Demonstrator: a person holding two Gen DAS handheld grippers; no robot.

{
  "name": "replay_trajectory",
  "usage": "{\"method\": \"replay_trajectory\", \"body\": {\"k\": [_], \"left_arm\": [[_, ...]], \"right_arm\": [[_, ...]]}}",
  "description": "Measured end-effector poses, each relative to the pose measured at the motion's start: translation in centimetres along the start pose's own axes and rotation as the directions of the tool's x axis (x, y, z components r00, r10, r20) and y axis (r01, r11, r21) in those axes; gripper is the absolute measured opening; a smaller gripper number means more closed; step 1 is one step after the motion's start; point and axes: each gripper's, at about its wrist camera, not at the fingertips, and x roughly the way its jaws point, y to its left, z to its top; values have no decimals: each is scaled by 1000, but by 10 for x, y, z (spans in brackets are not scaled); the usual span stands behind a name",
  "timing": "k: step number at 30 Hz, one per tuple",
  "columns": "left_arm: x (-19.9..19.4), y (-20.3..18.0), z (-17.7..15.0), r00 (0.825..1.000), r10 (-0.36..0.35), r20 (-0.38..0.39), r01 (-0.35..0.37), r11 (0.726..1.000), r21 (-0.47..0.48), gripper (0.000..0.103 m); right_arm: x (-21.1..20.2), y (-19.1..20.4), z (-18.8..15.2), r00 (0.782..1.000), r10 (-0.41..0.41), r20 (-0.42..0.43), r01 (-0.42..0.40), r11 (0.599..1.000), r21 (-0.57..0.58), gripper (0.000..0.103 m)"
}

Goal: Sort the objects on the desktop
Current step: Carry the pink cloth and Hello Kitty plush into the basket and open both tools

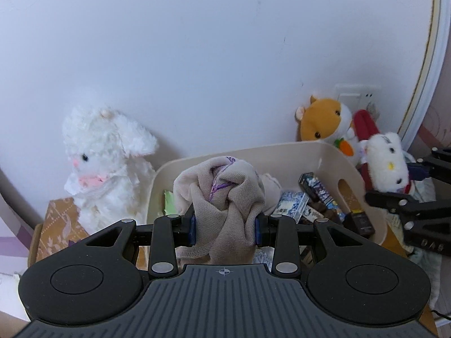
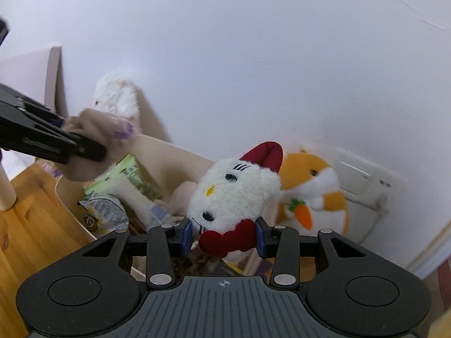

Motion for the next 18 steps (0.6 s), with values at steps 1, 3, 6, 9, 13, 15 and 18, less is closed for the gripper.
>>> {"method": "replay_trajectory", "body": {"k": [1,3,6,9,13,15,18], "left_arm": [[5,-1,-1,1000,2,-10,-2,1000,-4,36],[13,-4,-3,1000,10,-27,-10,1000,-5,36],[27,-13,-7,998,39,-52,-37,998,43,36],[37,-16,-10,996,35,-78,-31,998,50,36],[50,-17,-15,993,51,-110,-45,998,54,37],[53,-19,-17,992,61,-114,-54,996,65,37],[54,-20,-17,992,57,-110,-50,996,70,41]], "right_arm": [[6,4,1,1000,10,-6,-10,1000,-15,39],[16,9,2,999,23,-25,-24,999,-36,39],[30,16,0,997,41,-63,-44,997,-56,39],[42,20,-2,994,48,-97,-56,996,-74,40],[54,21,-8,989,48,-138,-58,995,-76,40],[57,21,-11,987,49,-155,-60,996,-70,40],[60,23,-14,986,42,-163,-57,995,-86,51]]}}
